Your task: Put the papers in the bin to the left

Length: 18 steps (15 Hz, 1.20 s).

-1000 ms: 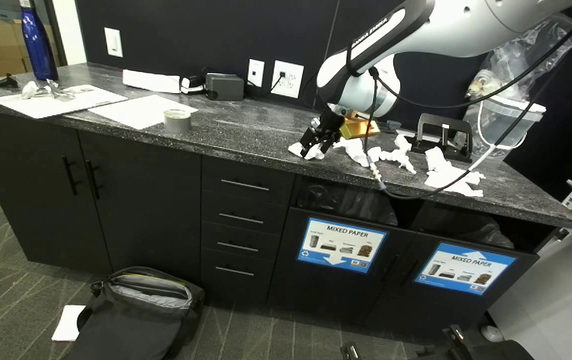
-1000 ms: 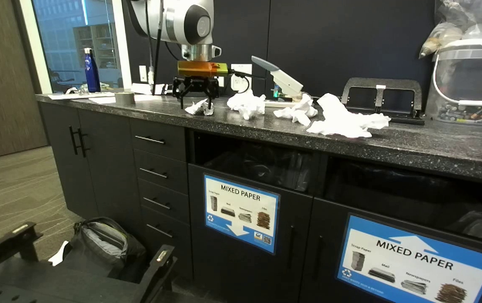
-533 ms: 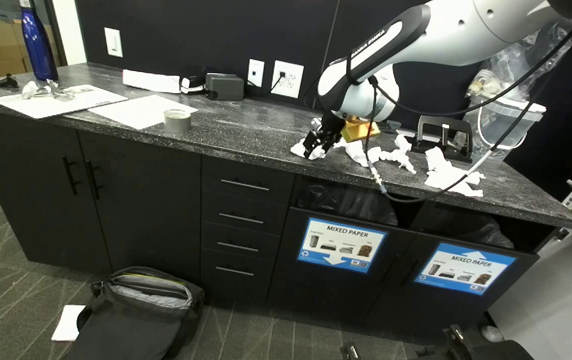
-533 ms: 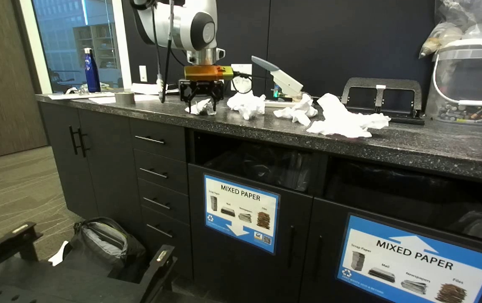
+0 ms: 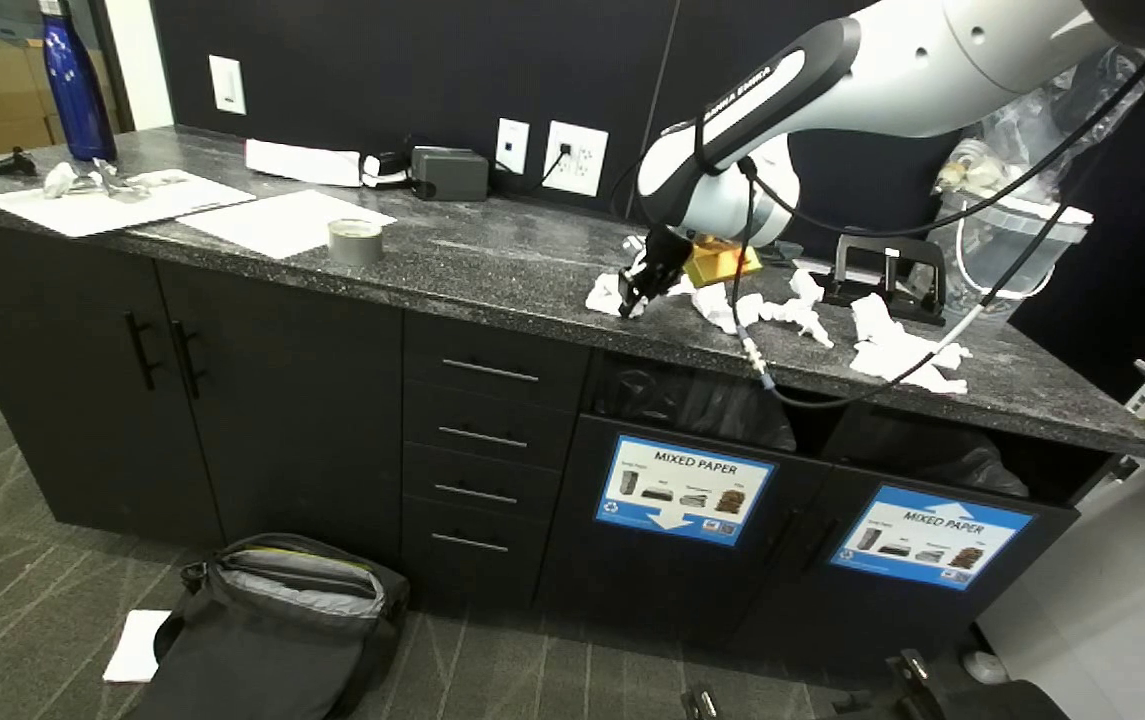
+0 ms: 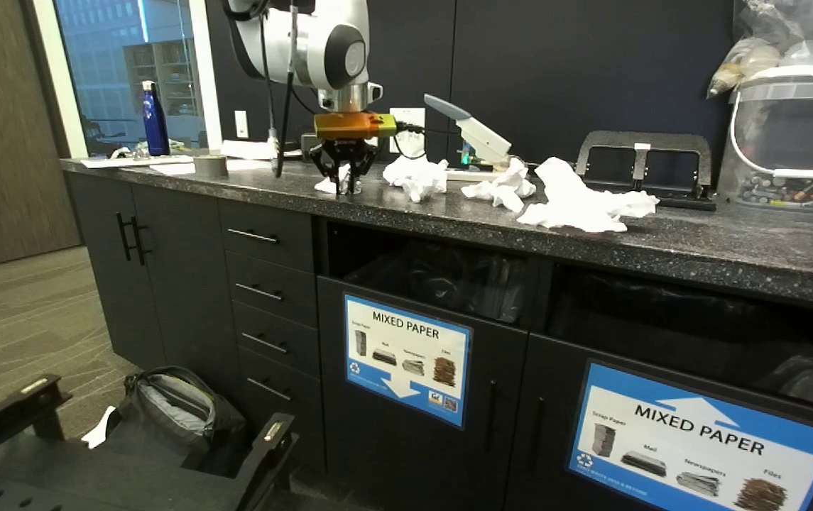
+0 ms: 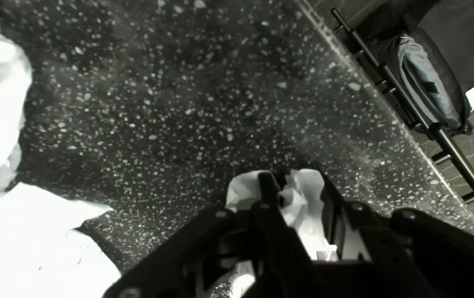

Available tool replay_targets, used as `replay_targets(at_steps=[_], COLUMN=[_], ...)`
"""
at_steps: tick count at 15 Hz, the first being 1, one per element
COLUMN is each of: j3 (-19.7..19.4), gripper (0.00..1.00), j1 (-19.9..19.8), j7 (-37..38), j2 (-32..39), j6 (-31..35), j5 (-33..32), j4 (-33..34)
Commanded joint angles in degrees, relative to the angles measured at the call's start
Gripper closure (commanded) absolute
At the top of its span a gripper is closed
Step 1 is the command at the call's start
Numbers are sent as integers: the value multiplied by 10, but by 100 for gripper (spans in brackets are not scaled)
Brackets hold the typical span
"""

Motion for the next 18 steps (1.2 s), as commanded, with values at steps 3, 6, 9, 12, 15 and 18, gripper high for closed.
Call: replay_targets(at_steps=[3,6,9,12,15,18], j3=[18,10,1,3,3,10], gripper=[97,94,92,94,92,93], j1=[-21,-19,-12,-13,-16,-22], j7=[-15,-23,-10,4,30,53], j2=[-36,-69,-103,-136,-157,-170], j6=[-164,-267,-263,-209,-109,21], j5=[-12,-9,-8,7,20,42], j4=[-10,-39,-114,-209,-302,-379])
